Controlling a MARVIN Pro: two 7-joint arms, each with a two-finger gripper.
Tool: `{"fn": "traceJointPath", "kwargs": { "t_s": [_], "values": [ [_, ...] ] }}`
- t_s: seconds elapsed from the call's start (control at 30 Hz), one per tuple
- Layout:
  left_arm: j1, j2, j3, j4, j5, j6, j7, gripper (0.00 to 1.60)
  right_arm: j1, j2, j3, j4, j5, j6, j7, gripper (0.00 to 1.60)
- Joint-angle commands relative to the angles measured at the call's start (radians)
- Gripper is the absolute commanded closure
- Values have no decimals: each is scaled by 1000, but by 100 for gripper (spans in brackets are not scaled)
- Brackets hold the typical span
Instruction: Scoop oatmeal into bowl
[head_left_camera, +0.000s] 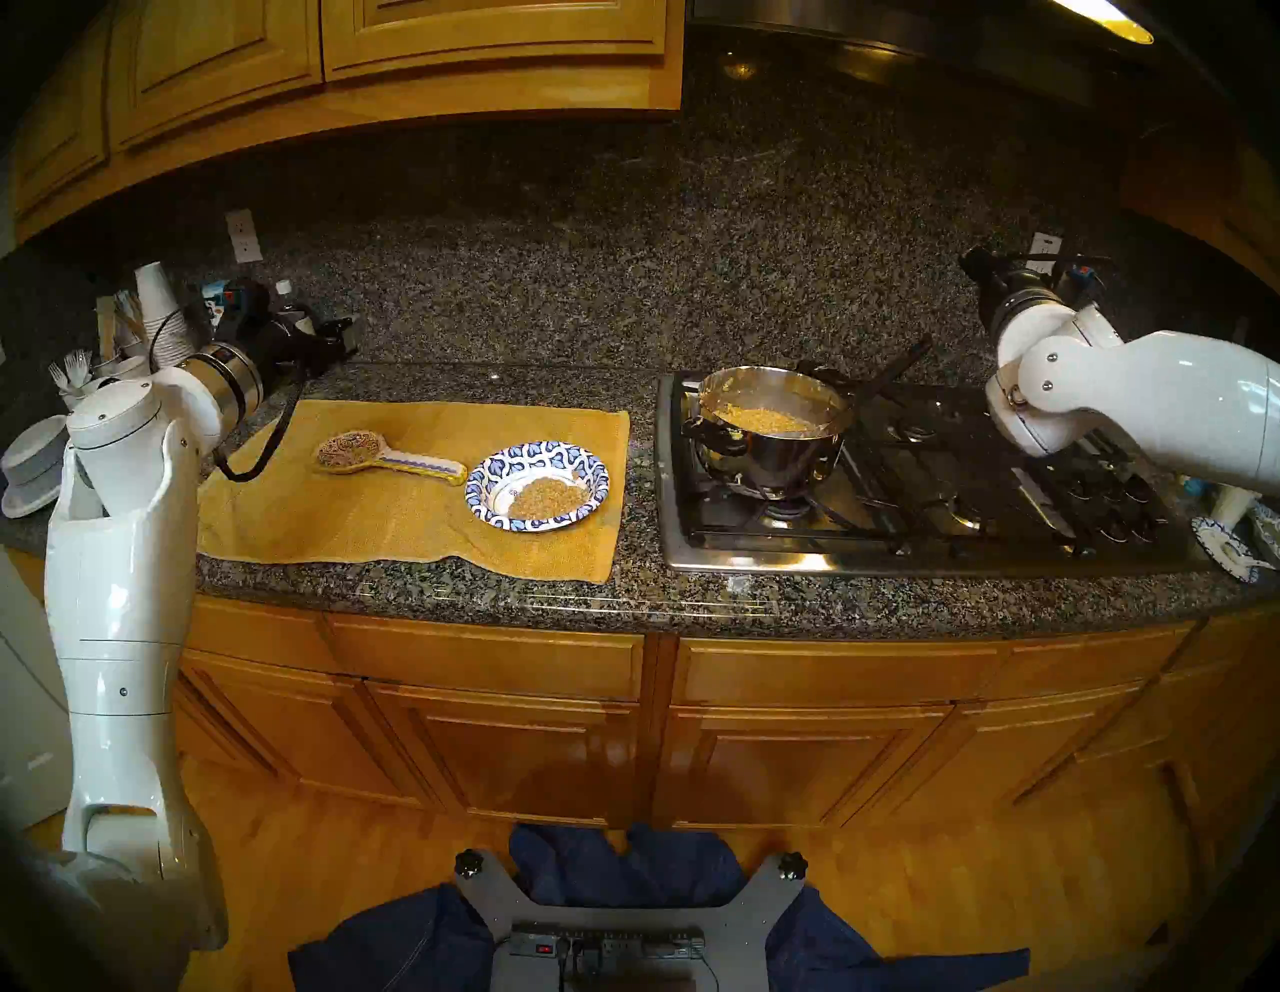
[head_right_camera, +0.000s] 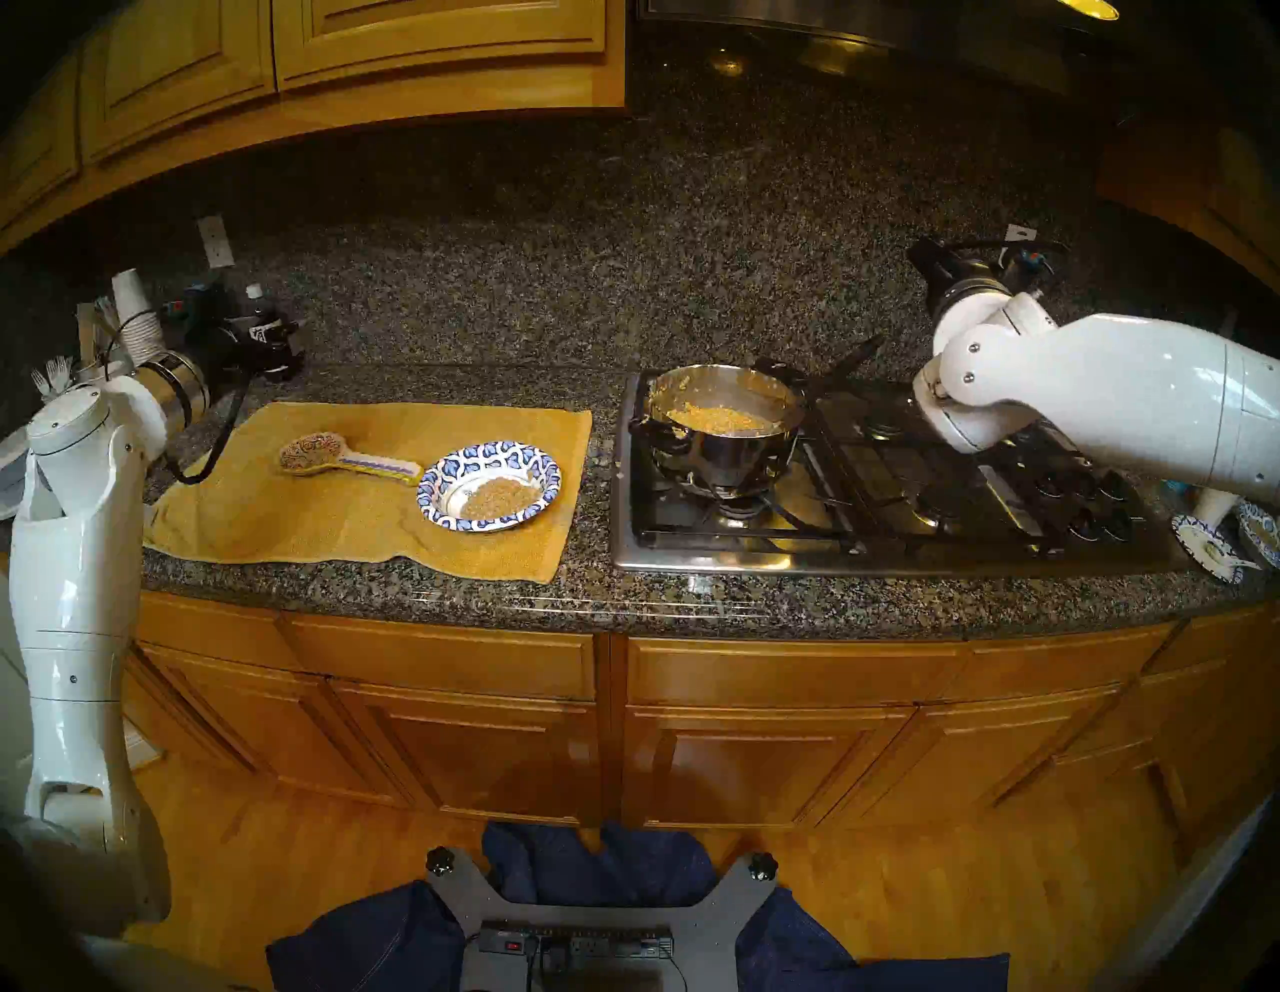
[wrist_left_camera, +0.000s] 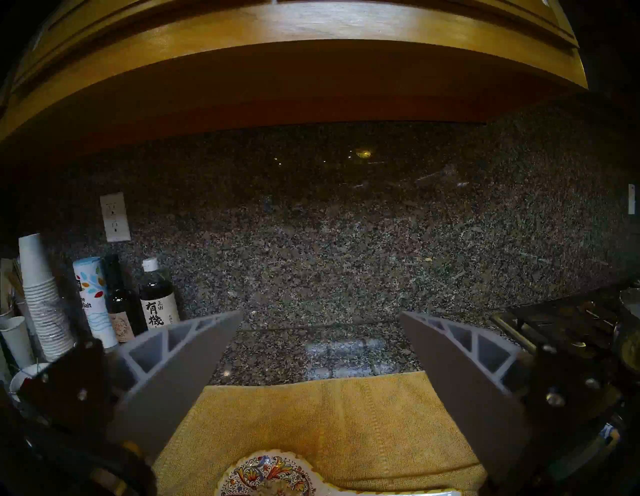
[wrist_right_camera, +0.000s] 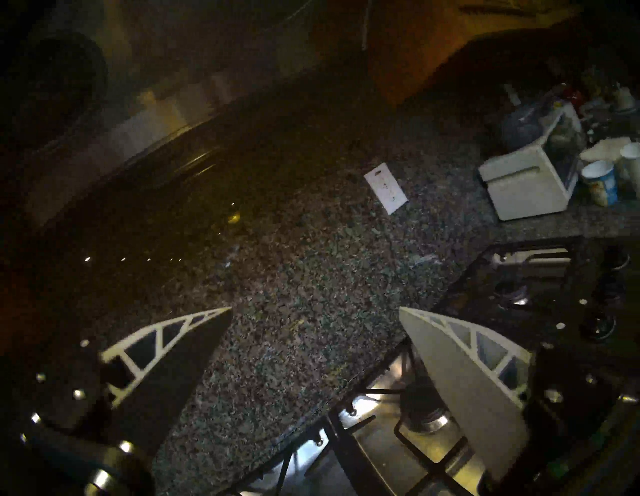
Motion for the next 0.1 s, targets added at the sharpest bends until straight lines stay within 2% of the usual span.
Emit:
{"fn": "traceJointPath", "kwargs": {
  "t_s": [0.0, 0.07],
  "values": [
    [-35, 8, -6, -27, -4, -17, -2, 0, 105, 103, 4, -51, -49, -21, -19, 0],
    [-35, 8, -6, -27, -4, -17, -2, 0, 113, 112, -1, -59, -58, -18, -25, 0]
  ]
}}
